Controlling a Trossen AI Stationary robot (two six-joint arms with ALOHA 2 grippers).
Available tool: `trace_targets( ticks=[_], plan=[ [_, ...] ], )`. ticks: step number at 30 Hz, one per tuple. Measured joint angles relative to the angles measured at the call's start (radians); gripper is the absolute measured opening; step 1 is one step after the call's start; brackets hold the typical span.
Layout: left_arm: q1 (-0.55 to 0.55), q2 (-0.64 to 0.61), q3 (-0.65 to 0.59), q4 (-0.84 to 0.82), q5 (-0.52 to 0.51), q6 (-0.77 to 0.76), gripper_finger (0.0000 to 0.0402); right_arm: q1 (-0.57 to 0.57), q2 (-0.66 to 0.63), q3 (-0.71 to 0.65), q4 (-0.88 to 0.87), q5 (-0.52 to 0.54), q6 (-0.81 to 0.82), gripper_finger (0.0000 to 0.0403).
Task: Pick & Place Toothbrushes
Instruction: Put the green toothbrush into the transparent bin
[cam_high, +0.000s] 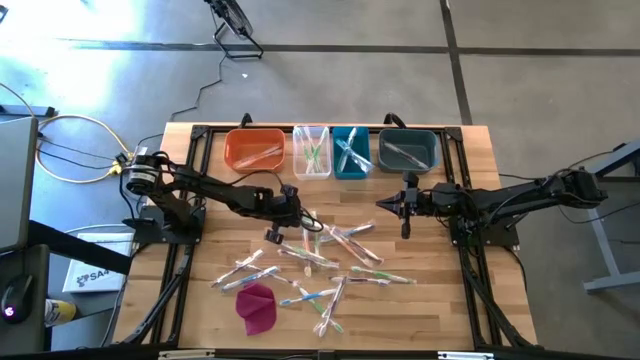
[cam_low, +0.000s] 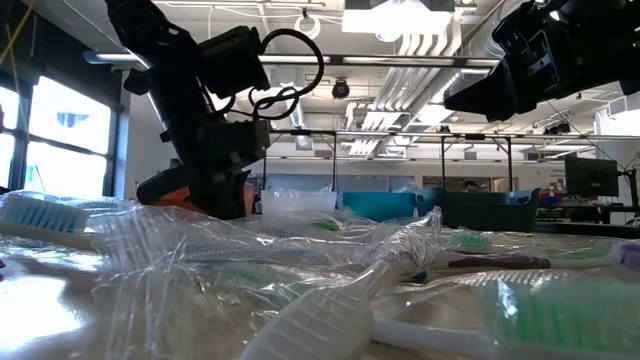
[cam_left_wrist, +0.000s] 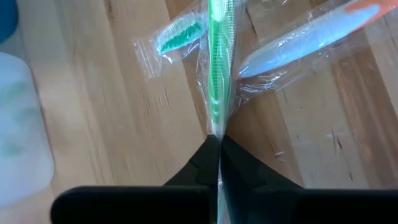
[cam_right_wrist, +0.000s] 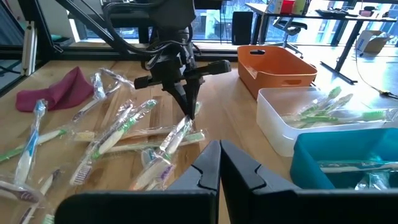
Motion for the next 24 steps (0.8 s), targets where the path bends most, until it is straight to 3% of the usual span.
trace_targets(
  ticks=[14, 24],
  plan=[
    [0.000, 0.000, 0.000, 0.000, 0.000, -0.148, 0.0000, 0.000, 0.000, 0.000, 0.000, 0.000, 0.000, 0.0002],
    [-0.002, -0.022, -0.001, -0.013, 0.046, -0.154, 0.0000, 0.000, 0.000, 0.000, 0.000, 0.000, 0.000, 0.0002]
  ],
)
